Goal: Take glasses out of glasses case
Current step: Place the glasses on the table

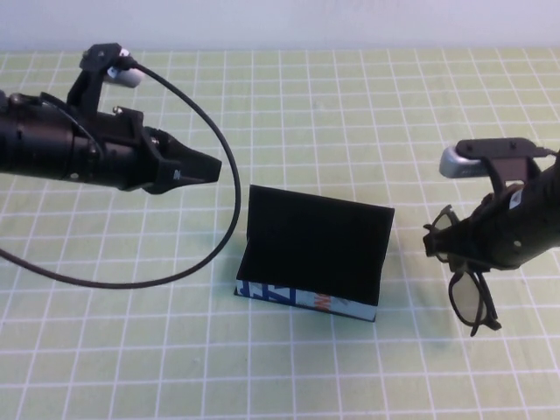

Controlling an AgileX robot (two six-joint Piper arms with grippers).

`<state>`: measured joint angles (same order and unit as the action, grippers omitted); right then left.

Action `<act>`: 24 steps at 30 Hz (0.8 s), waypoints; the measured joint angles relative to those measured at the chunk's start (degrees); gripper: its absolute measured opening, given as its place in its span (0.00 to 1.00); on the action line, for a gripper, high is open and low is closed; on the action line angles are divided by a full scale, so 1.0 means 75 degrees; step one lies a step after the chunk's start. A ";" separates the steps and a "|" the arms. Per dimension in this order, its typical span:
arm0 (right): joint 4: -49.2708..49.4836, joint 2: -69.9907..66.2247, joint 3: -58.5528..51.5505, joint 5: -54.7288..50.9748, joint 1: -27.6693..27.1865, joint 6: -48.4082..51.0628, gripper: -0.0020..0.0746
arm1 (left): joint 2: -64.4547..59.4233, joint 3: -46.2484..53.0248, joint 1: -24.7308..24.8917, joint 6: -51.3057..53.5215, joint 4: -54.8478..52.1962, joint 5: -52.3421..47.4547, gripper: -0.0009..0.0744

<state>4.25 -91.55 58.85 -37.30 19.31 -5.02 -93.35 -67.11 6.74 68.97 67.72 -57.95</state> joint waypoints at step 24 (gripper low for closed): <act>0.0215 -0.0668 0.0000 0.0122 0.0000 -0.0019 0.44 | 0.2955 0.1923 0.0000 0.0471 0.0279 0.1525 0.01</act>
<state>5.87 -96.56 58.85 -36.38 19.31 -5.16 -71.19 -52.68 6.74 72.50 69.81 -46.51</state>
